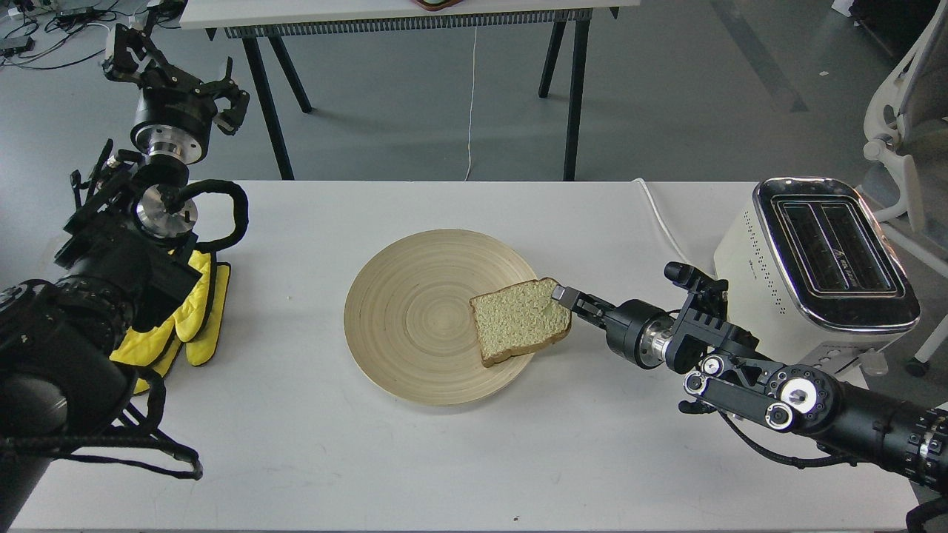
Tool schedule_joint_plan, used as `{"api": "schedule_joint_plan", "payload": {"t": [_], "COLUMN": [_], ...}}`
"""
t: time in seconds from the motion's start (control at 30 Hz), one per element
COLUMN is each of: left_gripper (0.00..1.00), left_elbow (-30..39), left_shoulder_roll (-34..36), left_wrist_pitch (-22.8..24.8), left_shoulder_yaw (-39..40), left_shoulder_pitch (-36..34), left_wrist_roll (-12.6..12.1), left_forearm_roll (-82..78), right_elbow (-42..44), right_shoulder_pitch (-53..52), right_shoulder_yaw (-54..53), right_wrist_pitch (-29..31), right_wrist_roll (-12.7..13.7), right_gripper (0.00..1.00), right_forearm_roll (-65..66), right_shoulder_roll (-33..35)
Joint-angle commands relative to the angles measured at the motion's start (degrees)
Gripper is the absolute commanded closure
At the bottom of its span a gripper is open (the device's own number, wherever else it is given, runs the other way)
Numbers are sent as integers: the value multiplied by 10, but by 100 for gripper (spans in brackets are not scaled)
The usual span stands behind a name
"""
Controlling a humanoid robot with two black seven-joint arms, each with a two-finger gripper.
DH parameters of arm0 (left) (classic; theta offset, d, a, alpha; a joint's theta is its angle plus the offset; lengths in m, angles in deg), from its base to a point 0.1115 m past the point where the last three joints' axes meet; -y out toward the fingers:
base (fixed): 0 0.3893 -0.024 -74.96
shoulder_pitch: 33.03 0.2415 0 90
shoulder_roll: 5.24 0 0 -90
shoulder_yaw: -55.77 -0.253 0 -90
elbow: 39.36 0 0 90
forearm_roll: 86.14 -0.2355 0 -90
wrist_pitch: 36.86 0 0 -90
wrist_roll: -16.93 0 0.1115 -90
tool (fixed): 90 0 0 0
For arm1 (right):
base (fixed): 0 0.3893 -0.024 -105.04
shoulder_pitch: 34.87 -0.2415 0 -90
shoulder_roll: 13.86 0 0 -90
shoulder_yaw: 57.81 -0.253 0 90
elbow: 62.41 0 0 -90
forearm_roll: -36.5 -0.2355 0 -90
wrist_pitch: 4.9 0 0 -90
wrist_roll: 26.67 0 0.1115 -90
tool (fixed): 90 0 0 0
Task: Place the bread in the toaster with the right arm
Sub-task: 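Reach the right gripper to the bread slice edge and grasp it, then lift the bread slice off the plate toward the toaster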
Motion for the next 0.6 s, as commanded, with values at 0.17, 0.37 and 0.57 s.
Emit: {"api": "schedule_joint_plan", "payload": {"t": [0.17, 0.37, 0.57], "left_gripper": [0, 0, 0], "left_elbow": [0, 0, 0], "left_shoulder_roll": [0, 0, 0], "left_wrist_pitch": [0, 0, 0], "left_shoulder_yaw": [0, 0, 0], "left_shoulder_pitch": [0, 0, 0], "left_wrist_roll": [0, 0, 0], "left_forearm_roll": [0, 0, 0], "right_elbow": [1, -14, -105], "right_shoulder_pitch": [4, -5, -28], "right_shoulder_yaw": [-1, -8, -37], "right_wrist_pitch": [0, -1, -3], "right_wrist_roll": [-2, -3, -4], "right_gripper": [81, 96, 96], "right_forearm_roll": [-20, -29, -28], "right_shoulder_roll": [-6, -2, 96]}}
